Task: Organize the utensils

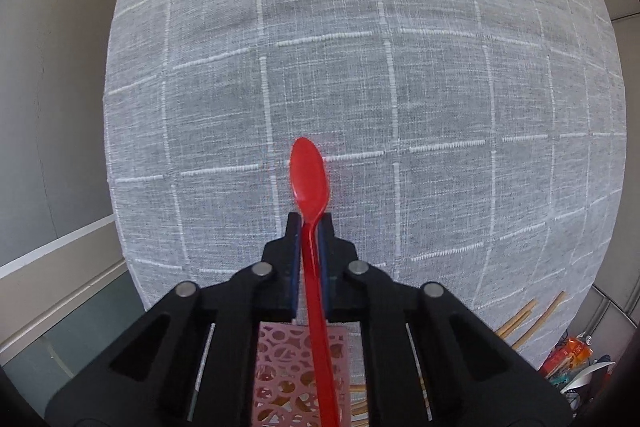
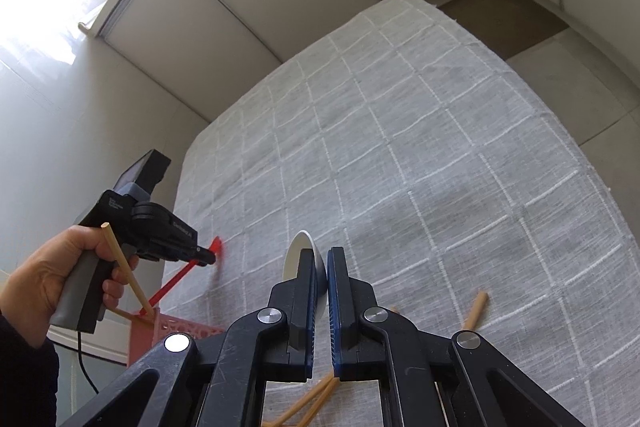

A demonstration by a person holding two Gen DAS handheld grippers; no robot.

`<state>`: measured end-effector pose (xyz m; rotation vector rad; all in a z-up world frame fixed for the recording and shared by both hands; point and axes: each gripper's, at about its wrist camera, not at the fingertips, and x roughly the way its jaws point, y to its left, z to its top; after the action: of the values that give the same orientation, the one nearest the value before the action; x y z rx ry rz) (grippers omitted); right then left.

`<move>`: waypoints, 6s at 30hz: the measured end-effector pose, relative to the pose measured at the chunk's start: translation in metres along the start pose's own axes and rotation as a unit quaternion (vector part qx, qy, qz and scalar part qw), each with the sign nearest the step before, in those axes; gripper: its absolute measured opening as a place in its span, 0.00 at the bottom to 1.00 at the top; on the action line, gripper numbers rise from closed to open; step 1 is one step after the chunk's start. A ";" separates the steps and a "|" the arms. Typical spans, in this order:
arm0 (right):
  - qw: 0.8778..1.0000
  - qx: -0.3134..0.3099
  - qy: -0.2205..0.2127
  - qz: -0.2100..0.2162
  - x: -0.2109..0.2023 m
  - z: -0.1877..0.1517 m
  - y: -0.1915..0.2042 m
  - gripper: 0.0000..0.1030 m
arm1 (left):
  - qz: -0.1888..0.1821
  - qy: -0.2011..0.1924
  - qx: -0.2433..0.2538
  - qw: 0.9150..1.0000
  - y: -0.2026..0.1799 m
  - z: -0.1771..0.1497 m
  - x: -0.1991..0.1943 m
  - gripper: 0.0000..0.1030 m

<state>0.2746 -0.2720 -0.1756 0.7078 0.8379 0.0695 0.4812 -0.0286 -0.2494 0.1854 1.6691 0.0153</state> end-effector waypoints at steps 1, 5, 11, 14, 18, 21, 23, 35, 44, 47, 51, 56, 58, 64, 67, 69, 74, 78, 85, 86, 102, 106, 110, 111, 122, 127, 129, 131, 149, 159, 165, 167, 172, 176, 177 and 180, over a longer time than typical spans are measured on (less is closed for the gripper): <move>1.000 -0.001 0.000 0.000 0.000 0.000 0.000 0.05 | -0.005 -0.011 -0.003 1.000 0.003 -0.003 -0.006 0.07; 1.000 0.001 -0.006 0.001 -0.002 0.001 0.001 0.05 | -0.044 -0.080 -0.026 0.995 0.021 -0.015 -0.043 0.06; 1.000 0.005 -0.025 0.007 -0.010 0.001 0.005 0.05 | -0.120 -0.225 -0.048 0.966 0.045 -0.060 -0.110 0.06; 0.999 0.006 -0.032 0.013 -0.014 0.001 0.009 0.05 | -0.148 -0.315 -0.050 0.936 0.058 -0.082 -0.139 0.06; 0.999 0.001 -0.040 0.020 -0.018 -0.002 0.014 0.05 | -0.156 -0.445 -0.033 0.881 0.062 -0.133 -0.167 0.06; 0.999 0.000 -0.044 0.023 -0.020 -0.004 0.018 0.05 | -0.156 -0.525 -0.027 0.836 0.061 -0.167 -0.167 0.06; 0.999 0.000 -0.044 0.025 -0.021 -0.005 0.019 0.05 | -0.152 -0.569 -0.019 0.808 0.063 -0.187 -0.159 0.06; 0.999 -0.025 -0.043 0.015 -0.014 -0.013 0.032 0.05 | -0.102 -0.664 0.014 0.741 0.062 -0.206 -0.123 0.06; 0.999 -0.031 -0.031 0.000 -0.001 -0.013 0.034 0.05 | -0.117 -0.678 0.025 0.725 0.077 -0.234 -0.136 0.05; 0.999 -0.030 -0.030 -0.001 0.001 -0.013 0.035 0.05 | -0.112 -0.693 0.027 0.712 0.087 -0.251 -0.144 0.05; 0.999 -0.030 -0.032 0.001 0.002 -0.014 0.036 0.05 | -0.102 -0.701 0.029 0.706 0.097 -0.268 -0.147 0.05; 0.999 -0.033 -0.036 0.006 0.000 -0.015 0.040 0.05 | -0.089 -0.689 0.038 0.719 0.098 -0.274 -0.135 0.05; 0.999 -0.033 -0.040 0.007 -0.002 -0.015 0.041 0.05 | -0.076 -0.681 0.049 0.727 0.093 -0.273 -0.125 0.05; 0.998 -0.030 -0.051 0.015 -0.006 -0.013 0.045 0.05 | -0.064 -0.651 0.067 0.753 0.081 -0.266 -0.104 0.05; 0.997 -0.035 -0.063 0.024 -0.011 -0.012 0.056 0.05 | -0.063 -0.632 0.067 0.769 0.078 -0.259 -0.098 0.06; 0.995 -0.047 -0.081 0.030 -0.017 -0.012 0.069 0.05 | -0.064 -0.619 0.067 0.780 0.078 -0.257 -0.095 0.06; 0.985 -0.098 -0.133 0.043 -0.028 -0.021 0.113 0.05 | -0.082 -0.569 0.072 0.815 0.077 -0.248 -0.085 0.09; 0.978 -0.139 -0.153 0.042 -0.024 -0.032 0.146 0.05 | -0.114 -0.539 0.049 0.833 0.084 -0.246 -0.088 0.34; 0.961 -0.211 -0.179 0.020 -0.011 -0.053 0.188 0.05 | -0.138 -0.527 0.009 0.839 0.104 -0.262 -0.107 0.55; 0.958 -0.219 -0.182 0.014 -0.009 -0.057 0.193 0.05 | -0.139 -0.524 0.004 0.840 0.106 -0.265 -0.110 0.57; 0.943 -0.300 -0.145 0.000 0.050 -0.104 0.222 0.11 | -0.113 -0.424 -0.070 0.896 0.130 -0.278 -0.090 0.75; 0.953 -0.274 -0.126 0.032 0.042 -0.101 0.216 0.35 | -0.103 -0.411 -0.068 0.903 0.131 -0.281 -0.086 0.78; 0.956 -0.264 -0.124 0.033 0.021 -0.096 0.209 0.39 | -0.097 -0.405 -0.060 0.907 0.127 -0.285 -0.090 0.81; 0.957 -0.260 -0.122 0.032 0.015 -0.094 0.205 0.42 | -0.096 -0.403 -0.057 0.908 0.126 -0.286 -0.092 0.82; 0.978 -0.200 -0.051 -0.030 -0.036 -0.077 0.124 0.73 | -0.116 -0.350 -0.015 0.929 0.075 -0.295 -0.089 0.86; 0.984 -0.161 -0.031 -0.065 -0.050 -0.069 0.081 0.79 | -0.120 -0.332 0.024 0.935 0.034 -0.292 -0.083 0.86; 0.985 -0.146 -0.021 -0.088 -0.051 -0.065 0.064 0.79 | -0.115 -0.323 0.045 0.938 0.016 -0.289 -0.079 0.87; 0.986 -0.128 -0.005 -0.104 -0.050 -0.061 0.046 0.79 | -0.117 -0.312 0.060 0.941 -0.001 -0.286 -0.073 0.86; 0.973 0.020 0.160 -0.162 -0.010 -0.053 -0.068 0.79 | -0.127 -0.224 0.159 0.953 -0.118 -0.218 -0.019 0.45; 0.971 0.006 0.177 -0.161 0.009 -0.046 -0.065 0.79 | -0.141 -0.215 0.158 0.953 -0.135 -0.185 0.002 0.15; 0.969 0.012 0.186 -0.163 0.016 -0.046 -0.070 0.79 | -0.142 -0.222 0.139 0.954 -0.142 -0.174 0.008 0.09; 0.968 0.014 0.186 -0.167 0.018 -0.044 -0.072 0.79 | -0.143 -0.222 0.140 0.954 -0.144 -0.173 0.008 0.08; 0.967 0.029 0.184 -0.174 0.024 -0.043 -0.079 0.79 | -0.141 -0.229 0.147 0.952 -0.147 -0.173 0.010 0.08; 0.967 0.041 0.183 -0.173 0.029 -0.042 -0.082 0.79 | -0.145 -0.229 0.145 0.952 -0.143 -0.172 0.010 0.08; 0.967 0.044 0.183 -0.173 0.030 -0.042 -0.082 0.79 | -0.148 -0.228 0.142 0.952 -0.142 -0.171 0.010 0.08; 0.966 0.052 0.181 -0.175 0.034 -0.041 -0.085 0.79 | -0.154 -0.228 0.132 0.952 -0.139 -0.172 0.011 0.07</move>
<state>0.2510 -0.3042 -0.2670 0.6443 1.3161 -0.1690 0.2945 -0.1468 -0.2579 0.1170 1.2153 -0.4577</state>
